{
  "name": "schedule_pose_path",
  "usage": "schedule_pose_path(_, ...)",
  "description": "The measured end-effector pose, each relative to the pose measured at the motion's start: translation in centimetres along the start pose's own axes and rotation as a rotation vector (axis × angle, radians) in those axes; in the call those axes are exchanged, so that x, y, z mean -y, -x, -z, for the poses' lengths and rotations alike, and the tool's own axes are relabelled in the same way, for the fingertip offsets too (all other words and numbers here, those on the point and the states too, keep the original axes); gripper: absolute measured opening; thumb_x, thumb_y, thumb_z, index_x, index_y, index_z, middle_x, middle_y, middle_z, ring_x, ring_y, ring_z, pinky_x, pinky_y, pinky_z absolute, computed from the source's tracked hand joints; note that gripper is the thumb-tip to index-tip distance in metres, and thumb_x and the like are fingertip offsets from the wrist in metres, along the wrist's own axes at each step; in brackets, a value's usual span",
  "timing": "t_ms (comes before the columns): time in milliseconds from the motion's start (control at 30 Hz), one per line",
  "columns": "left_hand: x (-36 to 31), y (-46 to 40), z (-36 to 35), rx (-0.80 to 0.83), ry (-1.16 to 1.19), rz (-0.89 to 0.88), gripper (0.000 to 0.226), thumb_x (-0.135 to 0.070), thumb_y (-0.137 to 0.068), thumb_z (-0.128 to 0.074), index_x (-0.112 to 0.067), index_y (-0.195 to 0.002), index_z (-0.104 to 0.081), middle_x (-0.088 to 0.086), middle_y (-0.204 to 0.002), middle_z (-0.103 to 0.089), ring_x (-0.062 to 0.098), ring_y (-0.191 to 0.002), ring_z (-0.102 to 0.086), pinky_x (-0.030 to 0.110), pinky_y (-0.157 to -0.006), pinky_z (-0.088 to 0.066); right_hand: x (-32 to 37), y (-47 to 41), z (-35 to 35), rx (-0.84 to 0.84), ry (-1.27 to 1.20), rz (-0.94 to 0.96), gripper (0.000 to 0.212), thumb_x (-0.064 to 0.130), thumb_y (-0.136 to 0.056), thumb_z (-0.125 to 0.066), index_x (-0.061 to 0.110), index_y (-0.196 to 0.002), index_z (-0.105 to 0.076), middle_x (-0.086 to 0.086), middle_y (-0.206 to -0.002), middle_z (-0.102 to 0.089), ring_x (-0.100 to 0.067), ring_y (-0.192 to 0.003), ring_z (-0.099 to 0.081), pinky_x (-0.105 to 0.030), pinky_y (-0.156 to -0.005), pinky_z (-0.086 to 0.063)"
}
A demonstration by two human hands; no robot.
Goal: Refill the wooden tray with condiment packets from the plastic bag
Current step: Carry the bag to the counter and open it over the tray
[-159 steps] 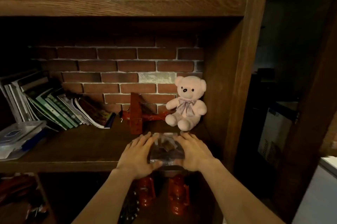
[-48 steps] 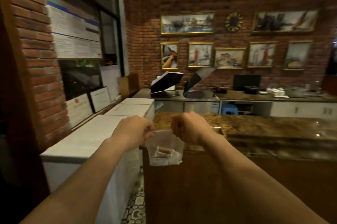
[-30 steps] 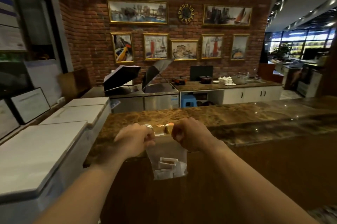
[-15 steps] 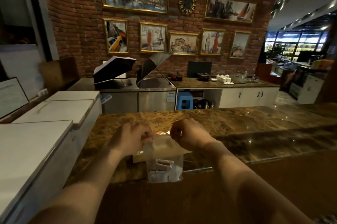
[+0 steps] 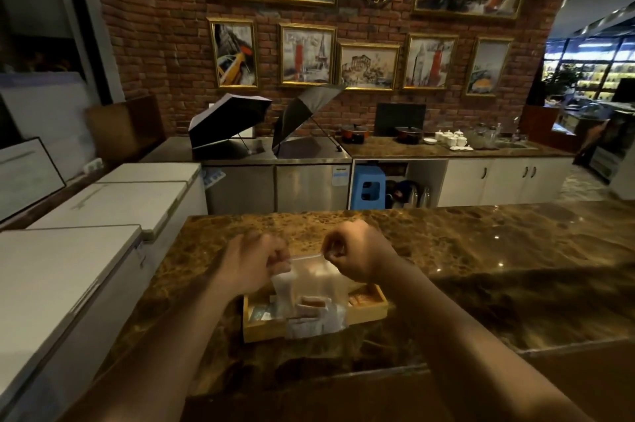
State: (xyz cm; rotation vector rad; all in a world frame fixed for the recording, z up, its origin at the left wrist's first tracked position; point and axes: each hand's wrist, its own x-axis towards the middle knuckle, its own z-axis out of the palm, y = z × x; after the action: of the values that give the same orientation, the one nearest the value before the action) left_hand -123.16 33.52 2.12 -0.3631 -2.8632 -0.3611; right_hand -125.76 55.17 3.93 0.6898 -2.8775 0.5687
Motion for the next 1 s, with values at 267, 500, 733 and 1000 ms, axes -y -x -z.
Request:
schedule_pose_path(267,-0.7,-7.9,-0.8,0.060,0.023,0.091,0.001,-0.033,-0.092,-0.069,-0.034,-0.093,-0.070,-0.016,-0.077,-0.063,0.002,-0.073,-0.062,0.017,-0.060,-0.043,-6.2,-7.1,1.1,0.038,-0.093,0.067,0.011,0.026,-0.088,-0.067,0.028,-0.096,-0.075,0.006,-0.097,-0.072,-0.014,-0.091,-0.065,-0.035,-0.081,-0.059)
schedule_pose_path(500,-1.1,-12.5,-2.7,0.019,0.028,0.173,0.003,-0.041,-0.091,-0.067,-0.038,-0.091,-0.065,-0.016,-0.086,-0.064,0.002,-0.079,-0.060,0.028,-0.070,-0.052,-10.0,-11.5,1.1,0.098,-0.179,0.068,0.012,0.027,-0.097,-0.065,0.031,-0.104,-0.074,0.005,-0.099,-0.074,-0.012,-0.091,-0.067,-0.038,-0.085,-0.060)
schedule_pose_path(733,-0.2,-14.8,-4.2,-0.124,0.079,0.268,0.018,-0.038,-0.091,-0.066,-0.041,-0.109,-0.063,-0.017,-0.104,-0.067,0.008,-0.094,-0.064,0.036,-0.081,-0.058,-11.0,-13.6,0.9,0.169,-0.376,-0.024,0.013,0.025,-0.095,-0.068,0.015,-0.103,-0.071,0.001,-0.097,-0.070,-0.014,-0.092,-0.066,-0.029,-0.077,-0.056)
schedule_pose_path(1000,-1.1,-15.9,-3.2,-0.116,0.565,0.578,0.034,-0.049,-0.093,-0.062,-0.026,-0.118,-0.061,0.000,-0.105,-0.070,0.018,-0.088,-0.068,0.033,-0.069,-0.059,-8.5,-14.3,0.3,0.267,-0.893,-0.372,0.022,0.015,-0.093,-0.072,0.005,-0.111,-0.065,-0.013,-0.092,-0.078,-0.022,-0.079,-0.078,-0.033,-0.060,-0.064)
